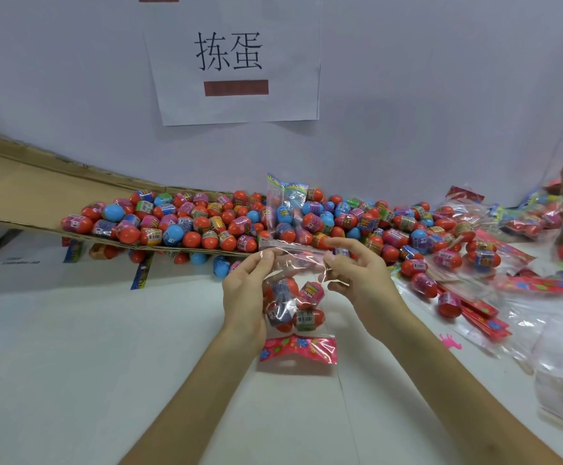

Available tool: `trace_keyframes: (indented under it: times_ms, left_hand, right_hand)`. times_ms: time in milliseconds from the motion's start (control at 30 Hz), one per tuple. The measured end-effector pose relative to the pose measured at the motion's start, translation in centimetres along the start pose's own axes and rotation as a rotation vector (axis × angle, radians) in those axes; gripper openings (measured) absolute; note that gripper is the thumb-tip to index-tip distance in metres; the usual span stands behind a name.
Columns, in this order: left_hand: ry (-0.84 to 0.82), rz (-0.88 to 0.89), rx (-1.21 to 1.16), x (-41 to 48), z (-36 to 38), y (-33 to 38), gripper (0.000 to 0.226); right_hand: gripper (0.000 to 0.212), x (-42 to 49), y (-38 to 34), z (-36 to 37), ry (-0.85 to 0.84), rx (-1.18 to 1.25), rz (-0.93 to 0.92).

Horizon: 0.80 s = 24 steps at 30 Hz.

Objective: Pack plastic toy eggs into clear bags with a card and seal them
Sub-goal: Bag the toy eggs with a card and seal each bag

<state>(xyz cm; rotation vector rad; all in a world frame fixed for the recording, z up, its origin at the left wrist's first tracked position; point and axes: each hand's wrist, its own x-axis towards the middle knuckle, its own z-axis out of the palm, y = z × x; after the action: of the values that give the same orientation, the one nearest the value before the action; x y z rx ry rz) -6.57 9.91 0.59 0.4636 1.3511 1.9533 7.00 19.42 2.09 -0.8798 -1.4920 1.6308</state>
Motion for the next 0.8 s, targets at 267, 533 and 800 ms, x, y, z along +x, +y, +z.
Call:
trace_keyframes:
  times_ms: [267,533,800]
  left_hand:
    - [-0.041,0.183,0.203,-0.5,0.2,-0.6,0.017]
    - [-0.082,0.360,0.324,-1.2,0.4,-0.7,0.018]
    - [-0.141,0.614,0.546,-2.4,0.9,-0.7,0.031]
  right_hand:
    - [0.031,-0.7,0.7,0.5,0.213,-0.726,-0.670]
    - [0.017,-1.4,0.9,1.4,0.022,-0.755,-0.983]
    - [0.013,-1.5,0.8,1.2,0.045,-0.641,-0.956]
